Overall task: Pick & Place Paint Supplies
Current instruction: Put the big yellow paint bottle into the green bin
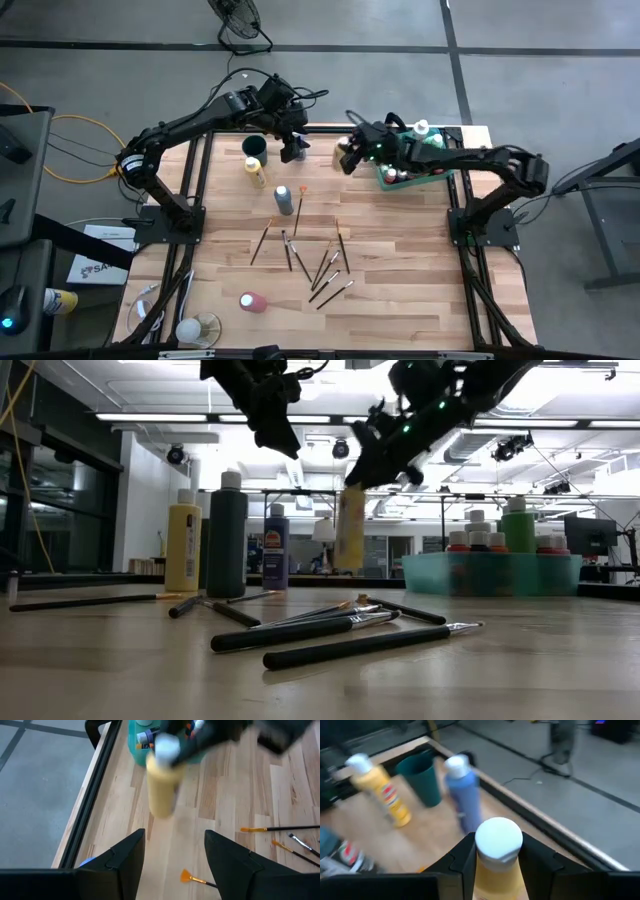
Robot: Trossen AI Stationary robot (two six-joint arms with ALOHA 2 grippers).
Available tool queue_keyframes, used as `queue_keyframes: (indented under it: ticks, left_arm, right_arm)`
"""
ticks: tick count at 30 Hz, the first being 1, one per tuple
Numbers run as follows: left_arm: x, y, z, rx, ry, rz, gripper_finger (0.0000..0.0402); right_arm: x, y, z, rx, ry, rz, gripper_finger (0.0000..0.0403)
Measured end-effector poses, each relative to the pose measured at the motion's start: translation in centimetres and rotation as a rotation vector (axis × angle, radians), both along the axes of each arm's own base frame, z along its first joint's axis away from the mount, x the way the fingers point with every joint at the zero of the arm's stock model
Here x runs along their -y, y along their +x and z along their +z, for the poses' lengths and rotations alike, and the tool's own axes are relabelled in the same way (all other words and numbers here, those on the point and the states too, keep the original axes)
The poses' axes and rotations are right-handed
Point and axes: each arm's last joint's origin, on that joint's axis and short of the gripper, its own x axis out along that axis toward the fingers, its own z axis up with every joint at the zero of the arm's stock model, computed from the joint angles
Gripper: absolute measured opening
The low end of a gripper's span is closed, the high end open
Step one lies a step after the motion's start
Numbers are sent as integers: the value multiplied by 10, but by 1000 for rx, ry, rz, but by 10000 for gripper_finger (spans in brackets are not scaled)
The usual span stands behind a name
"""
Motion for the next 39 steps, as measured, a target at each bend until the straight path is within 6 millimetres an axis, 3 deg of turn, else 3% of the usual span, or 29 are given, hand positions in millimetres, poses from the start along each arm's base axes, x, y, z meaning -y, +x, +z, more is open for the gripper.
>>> queue_keyframes:
  ticks: [8,13,25,39]
  left_arm:
    - [0,0,0,0,0,0,197]
    - [0,0,0,1,1,0,197]
    - [0,1,0,8,4,1,197]
    - [-1,1,1,15,8,0,197]
  right_arm:
    - [-3,-51,43,11,-31,-267,113]
    - [-1,-75,49,-55,-43,-415,113]
    - [18,-93,30,-129,53,-706,113]
    - [45,-90,-5,-215,91,-904,113]
